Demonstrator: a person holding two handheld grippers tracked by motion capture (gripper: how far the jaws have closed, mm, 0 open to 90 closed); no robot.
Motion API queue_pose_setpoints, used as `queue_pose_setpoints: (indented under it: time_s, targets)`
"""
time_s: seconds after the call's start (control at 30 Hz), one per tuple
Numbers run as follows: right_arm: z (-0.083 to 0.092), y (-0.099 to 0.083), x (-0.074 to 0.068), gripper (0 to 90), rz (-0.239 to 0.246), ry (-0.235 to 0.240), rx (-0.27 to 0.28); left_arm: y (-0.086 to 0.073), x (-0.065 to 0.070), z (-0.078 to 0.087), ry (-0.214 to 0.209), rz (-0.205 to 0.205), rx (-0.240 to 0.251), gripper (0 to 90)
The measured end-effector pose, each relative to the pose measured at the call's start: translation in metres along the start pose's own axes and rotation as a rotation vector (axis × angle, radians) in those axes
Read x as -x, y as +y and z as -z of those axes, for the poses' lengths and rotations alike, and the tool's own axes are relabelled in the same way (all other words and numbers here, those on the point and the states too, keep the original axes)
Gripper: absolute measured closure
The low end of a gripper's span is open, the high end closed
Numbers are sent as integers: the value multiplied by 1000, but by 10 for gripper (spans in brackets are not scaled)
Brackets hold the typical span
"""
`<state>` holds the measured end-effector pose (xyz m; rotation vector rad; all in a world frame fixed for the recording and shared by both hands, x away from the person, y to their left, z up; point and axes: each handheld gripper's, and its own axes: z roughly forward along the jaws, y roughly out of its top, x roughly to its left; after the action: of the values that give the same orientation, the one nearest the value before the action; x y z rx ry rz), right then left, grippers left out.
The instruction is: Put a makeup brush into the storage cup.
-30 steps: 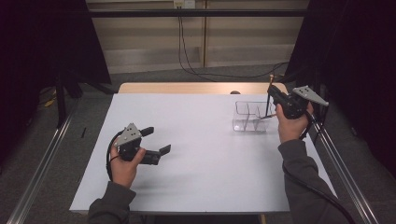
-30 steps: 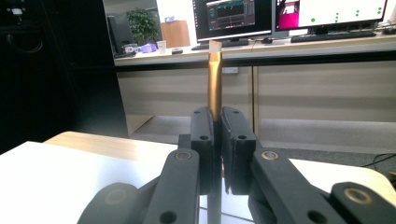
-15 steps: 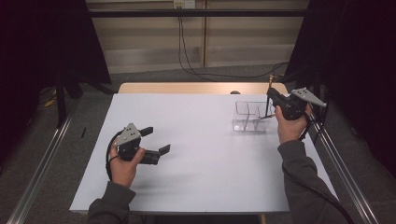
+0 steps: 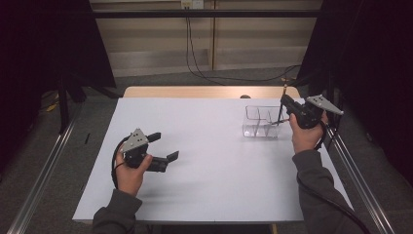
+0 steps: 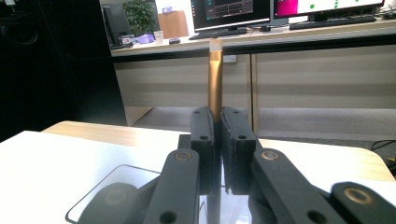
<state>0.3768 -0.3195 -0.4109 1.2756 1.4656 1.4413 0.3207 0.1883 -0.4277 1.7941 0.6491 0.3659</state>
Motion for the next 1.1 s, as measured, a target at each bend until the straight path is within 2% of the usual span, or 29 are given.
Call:
queue_pose_setpoints:
  time_s: [0.13, 0.27, 0.43, 0.8, 1.1]
  targets:
    - [2, 0, 0, 850, -3, -5, 0, 0, 0, 0, -3, 3, 4, 31]
    - [3, -1, 0, 850, 1, 0, -6, 1, 0, 1, 4, -12, -7, 31]
    - [4, -1, -2, 850, -8, -5, -9, 1, 1, 0, 5, 0, 1, 31]
    - [6, -3, -3, 851, -22, 0, -16, 1, 1, 1, 4, -11, -6, 31]
    - [8, -4, -3, 851, -7, 2, -15, 2, 1, 0, 3, -10, -2, 31]
